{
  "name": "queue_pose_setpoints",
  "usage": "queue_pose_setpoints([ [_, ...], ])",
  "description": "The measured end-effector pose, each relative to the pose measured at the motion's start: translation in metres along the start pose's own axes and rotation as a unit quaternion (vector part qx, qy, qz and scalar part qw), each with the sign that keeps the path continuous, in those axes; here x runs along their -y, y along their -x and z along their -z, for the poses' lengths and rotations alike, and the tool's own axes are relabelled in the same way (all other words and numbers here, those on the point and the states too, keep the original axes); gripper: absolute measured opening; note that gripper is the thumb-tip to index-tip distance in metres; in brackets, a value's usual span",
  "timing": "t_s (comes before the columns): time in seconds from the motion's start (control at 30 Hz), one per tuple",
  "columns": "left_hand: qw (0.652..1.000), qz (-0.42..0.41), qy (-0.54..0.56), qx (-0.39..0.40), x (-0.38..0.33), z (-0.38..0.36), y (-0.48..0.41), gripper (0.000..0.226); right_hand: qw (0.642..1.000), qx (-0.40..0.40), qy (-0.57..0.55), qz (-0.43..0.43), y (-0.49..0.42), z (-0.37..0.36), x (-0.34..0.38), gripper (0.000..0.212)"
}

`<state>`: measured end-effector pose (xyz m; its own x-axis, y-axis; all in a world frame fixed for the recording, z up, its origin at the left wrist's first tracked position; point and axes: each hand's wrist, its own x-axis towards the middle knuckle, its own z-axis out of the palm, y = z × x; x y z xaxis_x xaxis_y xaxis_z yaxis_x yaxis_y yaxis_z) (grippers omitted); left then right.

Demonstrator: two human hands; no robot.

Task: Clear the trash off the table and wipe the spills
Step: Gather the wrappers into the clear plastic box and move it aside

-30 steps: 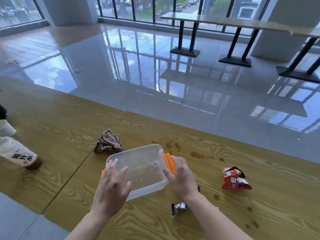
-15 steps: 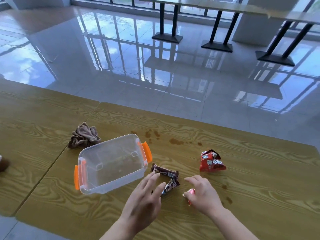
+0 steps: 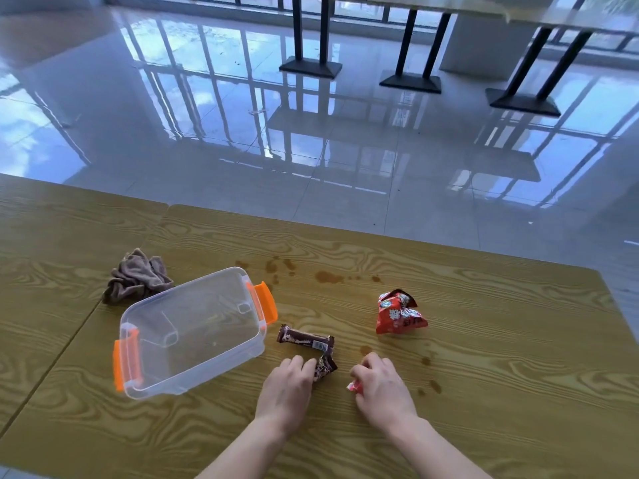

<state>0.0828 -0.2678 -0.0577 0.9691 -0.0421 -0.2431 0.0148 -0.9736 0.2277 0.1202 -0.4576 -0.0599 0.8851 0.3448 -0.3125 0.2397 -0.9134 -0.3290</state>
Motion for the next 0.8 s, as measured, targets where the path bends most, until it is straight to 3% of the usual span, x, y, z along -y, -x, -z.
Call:
queue_pose_setpoints([
  [0.13,0.999,-0.007,0.030,-0.021,0.000,0.006,0.001,0.047,1.000,-0.024,-0.016,0.002,0.000,-0.001,-0.001,0.024],
  [0.47,0.982,-0.074,0.068,-0.157,0.000,0.061,0.005,0.048,0.989,-0.124,-0.068,0.046,-0.018,0.038,0.030,0.014],
  [0.8,0.954,0.006,0.120,-0.275,0.039,0.136,0.028,0.045,0.970,-0.165,-0.090,0.154,-0.043,0.090,0.100,0.032],
])
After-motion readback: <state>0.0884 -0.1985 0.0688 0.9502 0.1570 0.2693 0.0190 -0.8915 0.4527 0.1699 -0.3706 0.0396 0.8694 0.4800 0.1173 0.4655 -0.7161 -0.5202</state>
